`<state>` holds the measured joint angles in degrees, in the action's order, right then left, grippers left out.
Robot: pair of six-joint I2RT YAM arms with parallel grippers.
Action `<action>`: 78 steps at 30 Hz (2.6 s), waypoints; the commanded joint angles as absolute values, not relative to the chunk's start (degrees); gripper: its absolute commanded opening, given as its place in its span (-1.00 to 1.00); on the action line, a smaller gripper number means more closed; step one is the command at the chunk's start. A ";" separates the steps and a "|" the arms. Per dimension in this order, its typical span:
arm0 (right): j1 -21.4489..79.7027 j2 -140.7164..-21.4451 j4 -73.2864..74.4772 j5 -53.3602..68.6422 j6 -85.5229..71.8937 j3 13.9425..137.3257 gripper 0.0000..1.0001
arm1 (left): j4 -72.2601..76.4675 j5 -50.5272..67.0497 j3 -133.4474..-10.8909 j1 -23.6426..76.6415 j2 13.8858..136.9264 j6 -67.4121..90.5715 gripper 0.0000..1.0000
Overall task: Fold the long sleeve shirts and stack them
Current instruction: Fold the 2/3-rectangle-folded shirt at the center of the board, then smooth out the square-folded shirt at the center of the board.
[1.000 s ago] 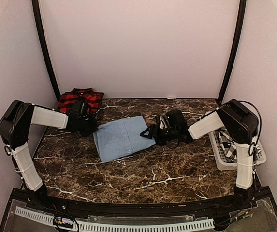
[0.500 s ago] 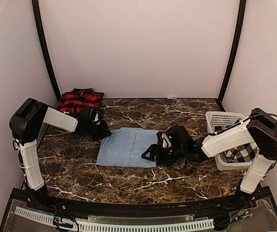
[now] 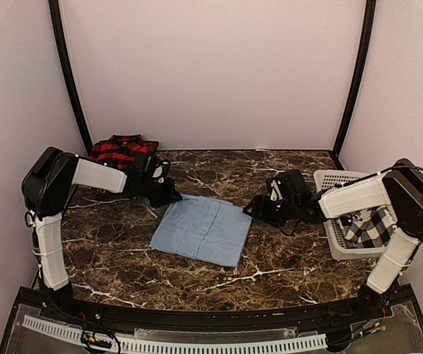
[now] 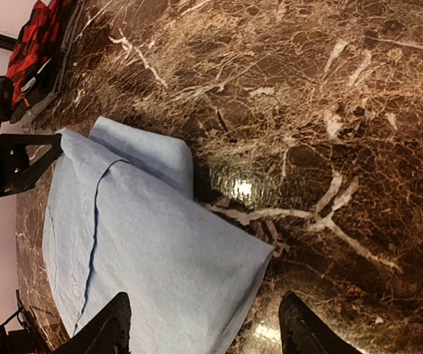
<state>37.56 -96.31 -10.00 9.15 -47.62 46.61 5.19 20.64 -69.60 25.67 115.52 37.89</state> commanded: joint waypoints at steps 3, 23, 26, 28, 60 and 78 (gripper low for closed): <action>37.00 -101.12 -8.42 8.54 -43.10 51.85 0.16 | 2.35 21.28 -71.35 25.47 114.93 35.74 -1.00; 37.82 -101.17 -8.00 5.53 -37.94 55.56 -1.00 | -1.59 19.66 -73.38 25.44 112.10 33.10 -1.00; 39.24 -100.30 -6.92 3.55 -36.77 56.17 -1.00 | -2.65 18.58 -73.20 25.56 110.35 32.72 -1.00; 39.83 -99.71 -7.17 3.03 -36.65 56.03 -1.00 | -2.94 17.68 -72.70 25.57 109.31 32.62 -1.00; 42.00 -104.23 -2.73 10.73 -34.78 66.30 -0.18 | -4.64 1.04 -73.39 22.41 118.67 33.69 -1.00; 49.78 -105.06 -16.01 24.13 -33.40 53.40 -0.21 | -6.02 1.80 -75.74 22.41 120.22 32.94 -1.00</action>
<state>49.84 -103.31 -12.01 22.24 -34.72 51.62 -2.61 2.02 -74.98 22.65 118.50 33.61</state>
